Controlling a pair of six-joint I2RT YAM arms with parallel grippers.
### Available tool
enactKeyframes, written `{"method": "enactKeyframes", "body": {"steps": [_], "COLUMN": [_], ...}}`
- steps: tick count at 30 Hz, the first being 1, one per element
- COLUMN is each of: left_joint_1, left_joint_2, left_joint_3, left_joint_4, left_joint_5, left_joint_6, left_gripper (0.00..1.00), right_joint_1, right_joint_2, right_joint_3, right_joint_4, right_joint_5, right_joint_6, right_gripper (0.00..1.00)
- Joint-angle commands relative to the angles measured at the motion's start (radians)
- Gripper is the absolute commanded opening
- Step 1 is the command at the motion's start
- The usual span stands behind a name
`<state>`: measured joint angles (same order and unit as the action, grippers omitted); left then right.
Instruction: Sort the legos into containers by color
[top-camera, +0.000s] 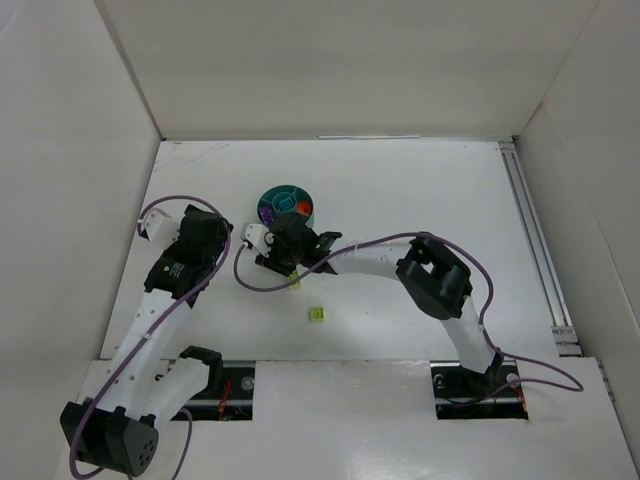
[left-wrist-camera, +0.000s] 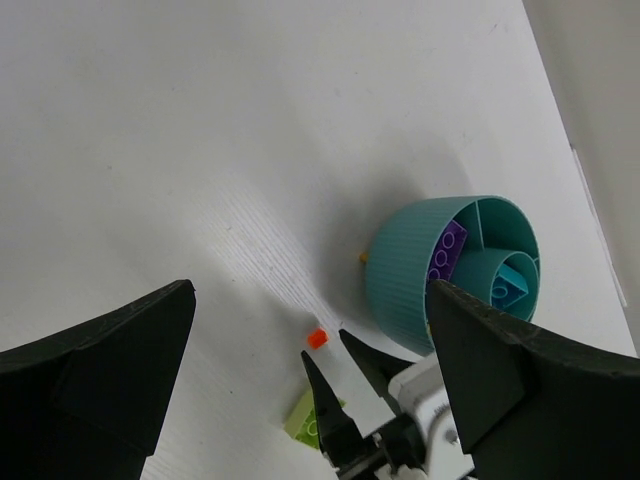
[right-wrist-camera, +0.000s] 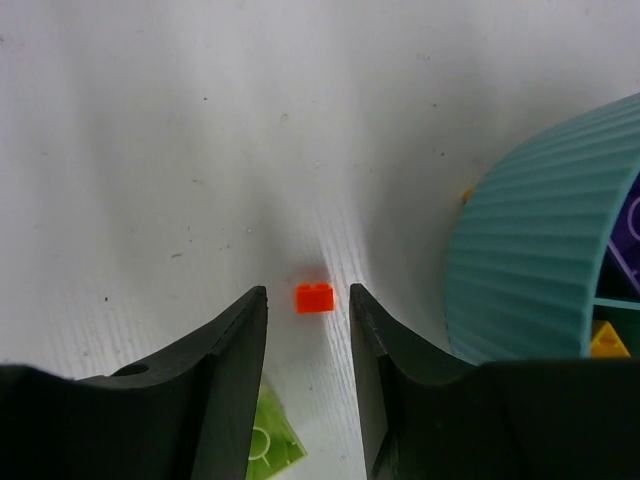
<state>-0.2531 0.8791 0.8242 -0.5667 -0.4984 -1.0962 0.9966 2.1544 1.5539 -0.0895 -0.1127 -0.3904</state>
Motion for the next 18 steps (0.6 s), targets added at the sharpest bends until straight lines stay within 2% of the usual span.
{"method": "enactKeyframes", "body": {"steps": [1,14,18], "left_joint_1": [0.008,0.008,0.008], "left_joint_2": [-0.049,-0.061,-0.061], "left_joint_3": [-0.007,-0.027,-0.027], "left_joint_4": [0.022,0.031,0.031], "left_joint_5": [0.000,-0.019,-0.019], "left_joint_6": [0.021,0.012,0.012], "left_gripper": [1.00,1.00,1.00], "right_joint_1": [0.007,0.007,0.007], "right_joint_2": [0.024,0.062,0.062], "right_joint_3": [0.060,0.061,0.061], "right_joint_4": [0.017,-0.029,-0.038], "right_joint_5": [0.028,0.068,0.087], "right_joint_6": [-0.007,0.002,0.002], "right_gripper": [0.45,0.45,0.39]}}
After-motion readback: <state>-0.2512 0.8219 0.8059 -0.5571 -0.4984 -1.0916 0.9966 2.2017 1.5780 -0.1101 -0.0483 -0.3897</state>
